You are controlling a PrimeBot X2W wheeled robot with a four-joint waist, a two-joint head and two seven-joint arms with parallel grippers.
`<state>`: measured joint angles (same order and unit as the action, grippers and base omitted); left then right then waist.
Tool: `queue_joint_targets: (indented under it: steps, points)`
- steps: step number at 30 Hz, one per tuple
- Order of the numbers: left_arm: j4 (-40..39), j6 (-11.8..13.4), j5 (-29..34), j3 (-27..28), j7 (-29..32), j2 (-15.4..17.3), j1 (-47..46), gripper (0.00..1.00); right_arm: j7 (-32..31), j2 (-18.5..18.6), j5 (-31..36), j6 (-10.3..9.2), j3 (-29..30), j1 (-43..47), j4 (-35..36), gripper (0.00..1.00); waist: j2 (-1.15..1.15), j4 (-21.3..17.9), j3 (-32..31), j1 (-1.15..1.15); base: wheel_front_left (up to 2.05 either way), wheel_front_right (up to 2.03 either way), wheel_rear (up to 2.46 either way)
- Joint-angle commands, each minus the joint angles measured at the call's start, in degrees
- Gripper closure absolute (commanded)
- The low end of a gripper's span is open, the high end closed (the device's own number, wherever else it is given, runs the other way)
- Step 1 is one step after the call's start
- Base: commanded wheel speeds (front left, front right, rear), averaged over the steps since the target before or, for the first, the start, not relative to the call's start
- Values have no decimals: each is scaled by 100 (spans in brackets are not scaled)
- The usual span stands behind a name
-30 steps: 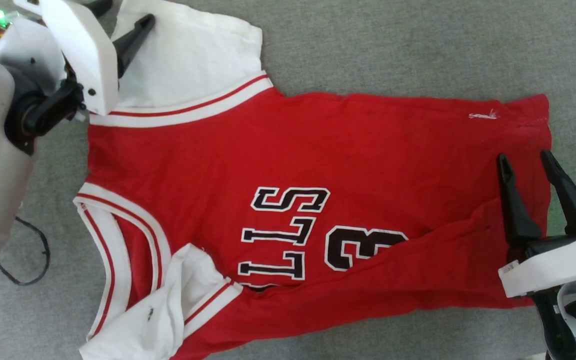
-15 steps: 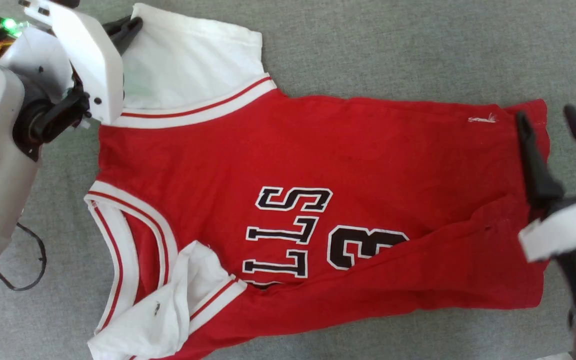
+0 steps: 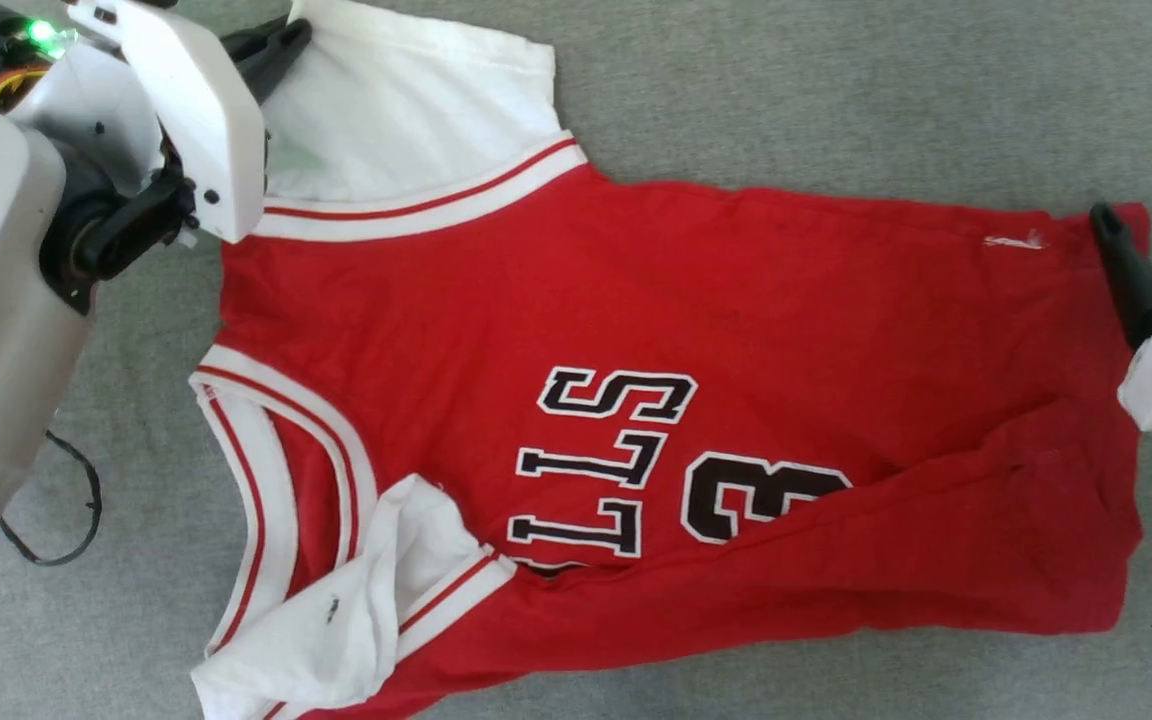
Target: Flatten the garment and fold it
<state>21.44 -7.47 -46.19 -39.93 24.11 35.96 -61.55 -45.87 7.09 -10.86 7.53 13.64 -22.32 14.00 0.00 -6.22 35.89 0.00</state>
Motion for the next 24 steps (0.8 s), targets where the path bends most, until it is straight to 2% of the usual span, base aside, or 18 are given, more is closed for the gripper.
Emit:
queue_joint_targets:
  steps: [1,8,9,10,11,12,18,24]
  points:
    - [74,-2,-25,-68,3,14,-2,100,-82,-52,15,-4,30,-60,-20,0,0,36,26,0,0,0,0]
    - [142,-2,-82,-120,-13,31,-65,100,-492,-209,-149,-4,85,-39,-40,0,0,65,44,0,0,0,0]
    - [148,-2,-88,-126,-12,36,-77,100,-516,-222,-169,-4,97,-43,-37,6,0,66,49,0,0,0,0]
    - [153,-2,-94,-131,-13,40,-89,100,-534,-234,-177,-4,114,-49,-43,51,0,67,54,0,0,0,0]
    - [156,-2,-99,-136,-16,42,-102,100,-540,-235,-171,-4,111,-56,-48,89,0,70,62,0,0,0,0]
    - [157,-2,-103,-142,-20,43,-114,100,-532,-232,-168,-4,105,-68,-56,100,0,74,70,0,0,0,0]
    - [97,-2,-77,-136,-323,79,-157,100,-307,-153,-150,-4,51,-188,-88,100,0,87,78,0,0,0,0]
    - [-102,-2,-113,178,-1434,85,-19,100,291,-29,-247,-4,-24,-214,-143,100,0,154,-80,0,0,0,0]
